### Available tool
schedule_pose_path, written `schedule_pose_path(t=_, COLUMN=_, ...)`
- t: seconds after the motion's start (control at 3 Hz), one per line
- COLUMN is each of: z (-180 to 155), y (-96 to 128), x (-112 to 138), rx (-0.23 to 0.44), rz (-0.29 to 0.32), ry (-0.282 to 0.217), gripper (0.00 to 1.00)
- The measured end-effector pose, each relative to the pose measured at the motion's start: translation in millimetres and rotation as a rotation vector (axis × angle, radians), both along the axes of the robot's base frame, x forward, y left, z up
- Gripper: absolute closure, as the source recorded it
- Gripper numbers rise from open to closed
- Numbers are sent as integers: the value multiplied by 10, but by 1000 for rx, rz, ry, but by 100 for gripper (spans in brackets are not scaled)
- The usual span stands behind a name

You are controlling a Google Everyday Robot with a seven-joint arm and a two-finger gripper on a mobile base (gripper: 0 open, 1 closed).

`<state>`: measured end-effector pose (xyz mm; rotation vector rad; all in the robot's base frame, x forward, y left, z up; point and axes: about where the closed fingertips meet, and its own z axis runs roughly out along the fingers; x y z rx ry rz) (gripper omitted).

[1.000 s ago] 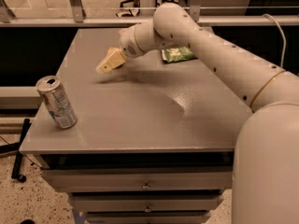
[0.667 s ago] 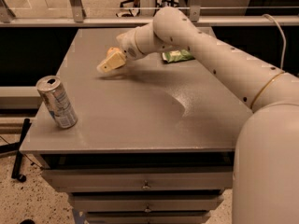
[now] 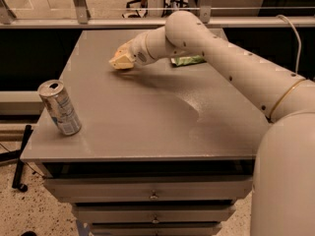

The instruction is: Pick orange

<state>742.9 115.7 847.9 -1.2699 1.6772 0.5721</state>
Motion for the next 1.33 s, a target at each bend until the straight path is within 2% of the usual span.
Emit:
schedule_pose_path(t=0.33, z=126, y=11, x=-63, rx=31, rz=20, ry=-11, gripper=88)
schedule_pose_path(t=0.67, z=264, y=57, x=-158, rx=76, rz=60, ry=-17, gripper=100)
schedule_pose_path(t=1.0, z=433, y=36, x=-405, rx=167, rz=160, ry=-7, gripper=100)
schedule_pose_path(t=1.33, z=574, y=-40, x=-821, rx=278, rz=293, ry=33, gripper=100)
